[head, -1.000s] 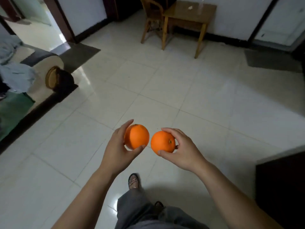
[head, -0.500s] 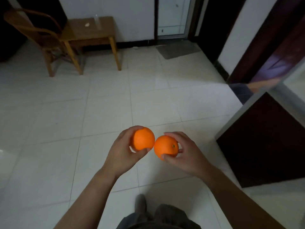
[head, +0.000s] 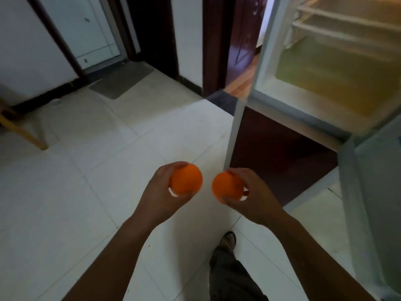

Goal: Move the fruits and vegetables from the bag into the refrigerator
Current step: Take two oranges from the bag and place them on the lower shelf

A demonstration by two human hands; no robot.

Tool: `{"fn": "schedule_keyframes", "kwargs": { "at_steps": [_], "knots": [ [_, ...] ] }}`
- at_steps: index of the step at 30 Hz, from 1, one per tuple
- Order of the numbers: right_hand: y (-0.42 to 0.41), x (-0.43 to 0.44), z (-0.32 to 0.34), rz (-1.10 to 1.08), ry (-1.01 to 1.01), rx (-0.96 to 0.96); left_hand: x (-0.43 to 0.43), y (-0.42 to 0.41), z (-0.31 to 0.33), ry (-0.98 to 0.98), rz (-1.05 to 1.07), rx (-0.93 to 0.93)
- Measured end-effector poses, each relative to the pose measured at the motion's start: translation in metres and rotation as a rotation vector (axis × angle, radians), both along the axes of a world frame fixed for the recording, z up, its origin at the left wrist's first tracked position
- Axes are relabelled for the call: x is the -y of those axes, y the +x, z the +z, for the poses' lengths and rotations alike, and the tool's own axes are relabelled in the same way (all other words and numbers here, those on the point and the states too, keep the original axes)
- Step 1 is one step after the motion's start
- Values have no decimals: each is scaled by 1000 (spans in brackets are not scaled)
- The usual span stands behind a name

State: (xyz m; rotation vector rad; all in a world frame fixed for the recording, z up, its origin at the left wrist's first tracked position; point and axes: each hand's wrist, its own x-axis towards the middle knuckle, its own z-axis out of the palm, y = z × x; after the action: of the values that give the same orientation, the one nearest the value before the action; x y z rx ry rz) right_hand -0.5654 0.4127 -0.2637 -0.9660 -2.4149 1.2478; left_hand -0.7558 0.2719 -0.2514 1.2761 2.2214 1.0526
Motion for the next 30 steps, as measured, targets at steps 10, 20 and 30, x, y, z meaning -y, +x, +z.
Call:
{"fn": "schedule_keyframes", "kwargs": {
  "at_steps": [10, 20, 30],
  "knots": [
    [-7, -181, 18, -301, 40, -27, -236, -27, 11, 52, -242, 66],
    [-18, -288, 22, -472, 62, 41, -392, -45, 12, 46, -473, 185],
    [-46, -369, 38, -738, 148, 131, -530, -74, 20, -52, -756, 347]
  ]
}}
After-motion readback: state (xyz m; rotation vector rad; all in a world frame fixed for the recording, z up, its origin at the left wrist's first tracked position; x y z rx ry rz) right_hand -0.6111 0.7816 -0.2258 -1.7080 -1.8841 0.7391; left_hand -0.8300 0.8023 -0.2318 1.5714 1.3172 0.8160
